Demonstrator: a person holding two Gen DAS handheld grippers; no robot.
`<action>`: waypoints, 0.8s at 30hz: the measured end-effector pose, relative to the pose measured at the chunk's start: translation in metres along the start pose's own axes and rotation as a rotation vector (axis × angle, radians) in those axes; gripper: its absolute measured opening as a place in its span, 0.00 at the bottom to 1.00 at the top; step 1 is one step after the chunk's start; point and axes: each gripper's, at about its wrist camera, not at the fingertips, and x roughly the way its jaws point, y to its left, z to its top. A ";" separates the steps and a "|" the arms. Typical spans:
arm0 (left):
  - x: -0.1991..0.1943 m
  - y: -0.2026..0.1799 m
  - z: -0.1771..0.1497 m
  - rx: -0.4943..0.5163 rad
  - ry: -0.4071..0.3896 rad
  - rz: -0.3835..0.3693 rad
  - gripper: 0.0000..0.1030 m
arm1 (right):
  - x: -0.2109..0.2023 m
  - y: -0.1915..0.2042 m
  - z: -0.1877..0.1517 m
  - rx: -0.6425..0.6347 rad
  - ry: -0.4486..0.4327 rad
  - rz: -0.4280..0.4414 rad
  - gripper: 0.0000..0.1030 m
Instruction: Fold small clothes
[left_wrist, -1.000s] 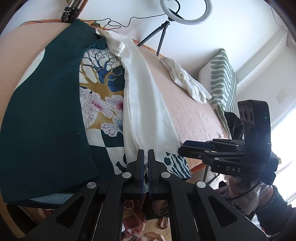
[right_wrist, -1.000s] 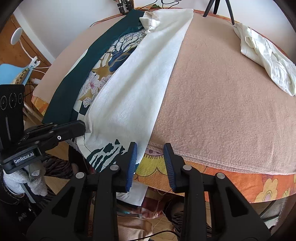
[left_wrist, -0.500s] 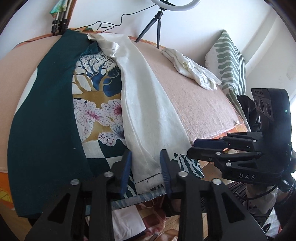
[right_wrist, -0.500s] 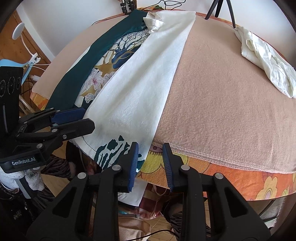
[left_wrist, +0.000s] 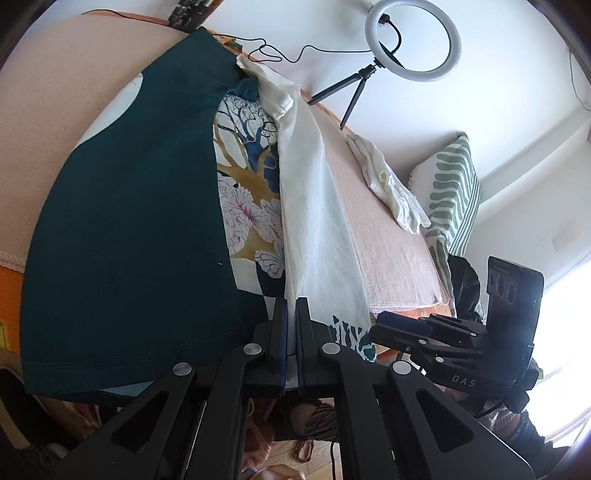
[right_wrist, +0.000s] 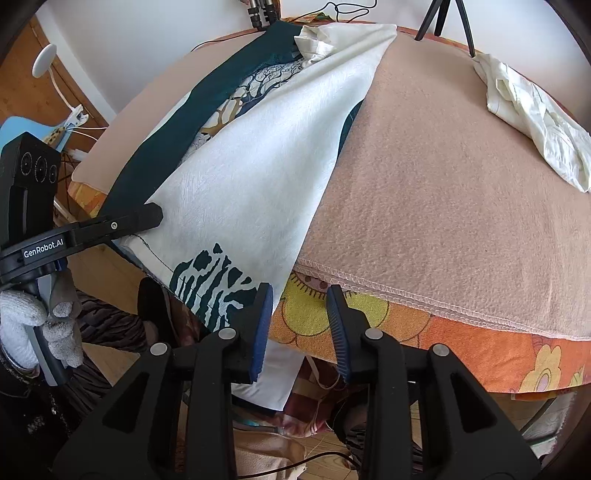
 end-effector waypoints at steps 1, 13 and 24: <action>0.003 -0.004 -0.002 0.016 0.007 0.004 0.02 | 0.001 0.003 0.000 -0.007 -0.001 0.001 0.31; -0.003 -0.015 0.000 0.081 0.004 0.113 0.07 | -0.014 -0.008 -0.002 -0.004 -0.022 -0.092 0.01; -0.044 -0.041 0.102 0.229 -0.086 0.106 0.45 | -0.029 0.003 0.017 0.026 -0.078 0.053 0.01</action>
